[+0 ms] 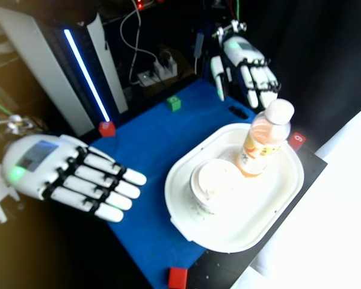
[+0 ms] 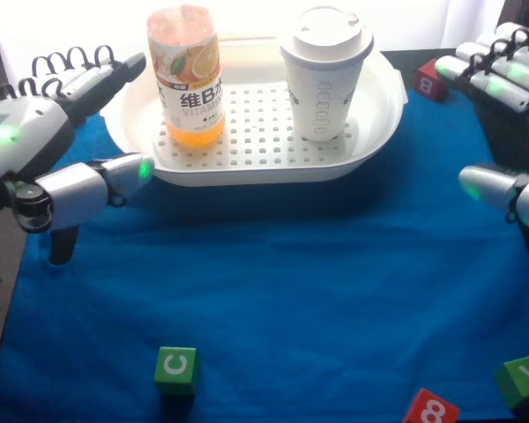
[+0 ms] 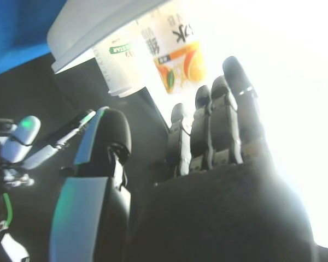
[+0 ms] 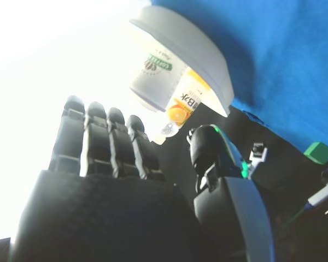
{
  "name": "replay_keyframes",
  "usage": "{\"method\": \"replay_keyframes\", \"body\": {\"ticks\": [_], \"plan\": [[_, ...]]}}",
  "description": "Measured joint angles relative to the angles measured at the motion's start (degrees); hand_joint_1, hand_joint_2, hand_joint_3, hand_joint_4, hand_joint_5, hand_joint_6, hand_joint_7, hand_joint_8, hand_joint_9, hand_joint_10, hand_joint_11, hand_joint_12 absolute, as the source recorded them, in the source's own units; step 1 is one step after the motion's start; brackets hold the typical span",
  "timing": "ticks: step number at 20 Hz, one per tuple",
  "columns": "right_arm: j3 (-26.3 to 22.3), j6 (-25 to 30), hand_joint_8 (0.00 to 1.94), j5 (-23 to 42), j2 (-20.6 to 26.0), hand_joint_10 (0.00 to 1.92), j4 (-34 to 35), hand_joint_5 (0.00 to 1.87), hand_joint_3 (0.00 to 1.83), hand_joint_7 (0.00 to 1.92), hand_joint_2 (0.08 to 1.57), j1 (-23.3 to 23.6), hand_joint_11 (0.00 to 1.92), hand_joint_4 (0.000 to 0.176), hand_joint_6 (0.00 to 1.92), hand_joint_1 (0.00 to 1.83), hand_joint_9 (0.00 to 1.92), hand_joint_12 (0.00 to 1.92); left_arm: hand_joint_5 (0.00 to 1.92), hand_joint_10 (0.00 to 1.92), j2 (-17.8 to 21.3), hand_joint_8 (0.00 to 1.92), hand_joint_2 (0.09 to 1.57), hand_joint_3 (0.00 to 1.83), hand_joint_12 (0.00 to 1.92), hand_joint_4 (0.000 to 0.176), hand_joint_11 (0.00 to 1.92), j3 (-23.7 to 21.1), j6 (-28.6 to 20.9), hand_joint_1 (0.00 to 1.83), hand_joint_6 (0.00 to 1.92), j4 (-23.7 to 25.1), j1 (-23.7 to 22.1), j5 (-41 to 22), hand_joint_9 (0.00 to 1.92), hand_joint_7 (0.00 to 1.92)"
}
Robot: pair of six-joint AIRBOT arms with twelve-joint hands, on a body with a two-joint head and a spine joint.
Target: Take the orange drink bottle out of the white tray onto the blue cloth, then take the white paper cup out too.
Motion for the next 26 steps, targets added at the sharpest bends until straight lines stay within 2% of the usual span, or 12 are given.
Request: {"method": "replay_keyframes", "body": {"ticks": [3, 5, 6, 11, 12, 14, 15, 16, 20, 24, 25, 26], "plan": [[0.11, -0.02, 0.0, 0.0, -0.76, 0.0, -0.09, 0.0, 0.02, 0.0, 1.39, 0.0, 0.0, 0.0, 0.0, 0.16, 0.0, 0.0, 0.0, 0.0, -2.12, 0.0, 1.27, 0.0, 0.0, 0.113, 0.0, 4.35, -6.14, 0.58, 0.0, -1.18, -1.07, -0.33, 0.0, 0.0], [0.35, -0.04, 0.0, -0.2, -1.11, 0.0, -0.02, 0.0, 0.02, 0.0, 1.42, 0.0, 0.0, 0.0, 0.0, 0.1, 0.0, 0.0, 0.0, 0.0, -3.08, 0.0, 1.24, 0.0, 0.0, 0.11, 0.0, 5.44, -6.75, 0.64, 0.0, -3.45, -1.73, 0.15, 0.0, 0.0], [0.35, -0.04, 0.0, -0.17, -1.25, 0.0, 0.0, 0.0, 0.02, 0.0, 1.42, 0.0, 0.0, 0.0, 0.0, 0.08, 0.0, 0.0, 0.0, 0.0, -3.65, 0.0, 1.23, 0.0, 0.0, 0.095, 0.0, 6.23, -6.99, 0.68, 0.0, -3.45, -2.47, 0.7, 0.0, 0.0], [0.35, -0.02, 0.0, -0.24, -1.44, 0.0, 0.15, 0.0, 0.0, 0.0, 1.4, 0.0, 0.0, 0.0, 0.0, 0.17, 0.0, 0.0, 0.0, 0.0, -7.02, 0.0, 1.1, 0.0, 0.0, 0.166, 0.0, 12.55, -8.46, 0.63, 0.0, -7.04, -7.82, 4.11, 0.0, 0.0], [0.35, -0.02, 0.0, -0.24, -1.57, 0.0, 0.04, 0.0, 0.0, 0.0, 1.39, 0.0, 0.0, 0.0, 0.0, 0.23, 0.0, 0.0, 0.0, 0.0, -7.98, 0.0, 1.08, 0.0, 0.0, 0.146, 0.0, 14.53, -8.74, 0.68, 0.0, -7.76, -9.62, 5.77, 0.0, 0.0], [0.35, -0.02, 0.0, -0.22, -2.23, 0.0, 0.02, 0.0, 0.0, 0.0, 1.37, 0.0, 0.0, 0.0, 0.0, 0.25, 0.0, 0.0, 0.0, 0.0, -9.77, 0.0, 1.01, 0.0, 0.0, 0.144, 0.0, 18.05, -10.16, 0.66, 0.0, -7.82, -12.0, 9.25, 0.0, 0.0], [0.33, -0.02, 0.0, -0.28, -2.45, 0.0, -0.2, 0.0, 0.0, 0.0, 1.38, 0.0, 0.0, 0.0, 0.0, 0.21, 0.0, 0.0, 0.0, 0.0, -10.71, 0.0, 0.99, 0.0, 0.0, 0.17, 0.0, 19.61, -11.39, 0.68, 0.0, -7.78, -12.81, 10.88, 0.0, 0.0], [0.33, -0.02, 0.0, -0.31, -2.47, 0.0, -0.35, 0.0, 0.0, 0.0, 1.39, 0.0, 0.0, 0.0, 0.0, 0.09, 0.0, 0.0, 0.0, 0.0, -11.21, 0.0, 0.98, 0.0, 0.0, 0.175, 0.0, 20.35, -11.96, 0.66, 0.0, -7.74, -13.22, 11.98, 0.0, 0.0], [-0.09, 0.0, 0.0, -0.24, -2.45, 0.0, 0.07, 0.0, 0.0, 0.0, 1.4, 0.0, 0.0, 0.0, 0.0, 0.31, 0.0, 0.0, 0.0, 0.0, -15.5, 0.0, 0.79, 0.0, 0.0, 0.176, 0.0, 26.05, -19.19, 0.7, 0.0, -5.05, -15.1, 17.64, 0.0, 0.0], [-0.35, 0.02, 0.0, -0.15, -2.45, 0.0, -0.37, 0.0, 0.0, 0.0, 1.39, -0.48, 0.0, 0.0, 0.0, 0.42, 0.0, 0.0, 0.0, 0.0, -19.1, 0.01, 0.9, 0.01, 0.0, 0.176, 0.0, 29.68, -24.63, 0.84, 0.0, -0.04, -16.9, 20.0, 0.0, 0.02], [-0.37, 0.04, 0.0, -0.24, -2.45, 0.0, -0.13, 0.0, 0.0, 0.0, 1.39, -0.52, 0.0, 0.0, 0.0, 0.45, 0.0, 0.0, 0.15, 0.39, -19.63, 0.05, 0.93, 0.0, 0.8, 0.152, 0.0, 30.12, -26.08, 0.92, 0.0, 0.24, -16.9, 20.44, 0.22, 0.16], [-0.39, 0.07, 0.0, -0.28, -2.45, 0.0, 0.04, 0.0, 0.0, 0.0, 1.38, -0.55, 0.0, 0.0, 0.0, 0.49, 0.0, 0.0, 0.26, 0.55, -19.74, 0.1, 0.96, 0.0, 1.2, 0.124, 0.0, 30.14, -26.21, 0.95, 0.04, 0.42, -16.9, 20.81, 0.37, 0.3]]}}
